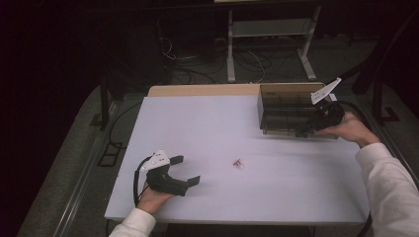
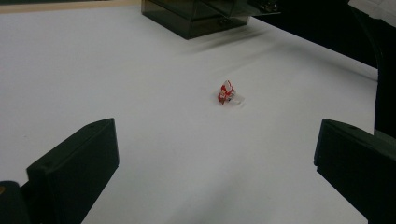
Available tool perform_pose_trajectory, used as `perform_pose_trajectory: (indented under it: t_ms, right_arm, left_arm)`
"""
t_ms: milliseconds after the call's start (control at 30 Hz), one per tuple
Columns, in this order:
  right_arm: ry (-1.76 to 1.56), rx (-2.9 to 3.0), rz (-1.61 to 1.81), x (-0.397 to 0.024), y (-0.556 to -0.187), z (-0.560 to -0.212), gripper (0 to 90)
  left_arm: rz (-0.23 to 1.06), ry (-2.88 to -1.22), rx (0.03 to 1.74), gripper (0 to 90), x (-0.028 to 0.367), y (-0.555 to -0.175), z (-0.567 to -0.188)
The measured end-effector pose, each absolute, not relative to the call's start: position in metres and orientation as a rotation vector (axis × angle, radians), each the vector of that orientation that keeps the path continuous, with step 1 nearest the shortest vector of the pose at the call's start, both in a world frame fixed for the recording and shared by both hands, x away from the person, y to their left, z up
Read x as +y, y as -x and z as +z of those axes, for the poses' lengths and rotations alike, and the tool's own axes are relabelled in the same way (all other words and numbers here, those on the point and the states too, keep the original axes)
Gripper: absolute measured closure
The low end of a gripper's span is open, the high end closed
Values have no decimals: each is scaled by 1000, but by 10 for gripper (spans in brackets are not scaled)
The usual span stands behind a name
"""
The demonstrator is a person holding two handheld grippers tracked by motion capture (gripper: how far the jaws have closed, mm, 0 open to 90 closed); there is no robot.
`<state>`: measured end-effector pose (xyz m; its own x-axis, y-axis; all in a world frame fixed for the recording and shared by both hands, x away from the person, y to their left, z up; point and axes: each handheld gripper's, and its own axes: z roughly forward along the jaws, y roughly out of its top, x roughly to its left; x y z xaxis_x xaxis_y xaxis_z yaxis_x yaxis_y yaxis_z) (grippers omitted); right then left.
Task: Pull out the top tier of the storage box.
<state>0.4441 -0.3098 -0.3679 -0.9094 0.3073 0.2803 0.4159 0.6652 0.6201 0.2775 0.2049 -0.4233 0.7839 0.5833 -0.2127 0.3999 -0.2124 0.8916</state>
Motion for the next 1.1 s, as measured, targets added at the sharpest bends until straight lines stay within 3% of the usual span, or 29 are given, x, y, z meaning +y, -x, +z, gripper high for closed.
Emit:
perform_pose_trajectory:
  t_ms: [1100]
  right_arm:
    - [866,-2716,-1152,-288,-424,-336,582]
  left_arm:
    - [190,-1808,756,0,206,-274,-421]
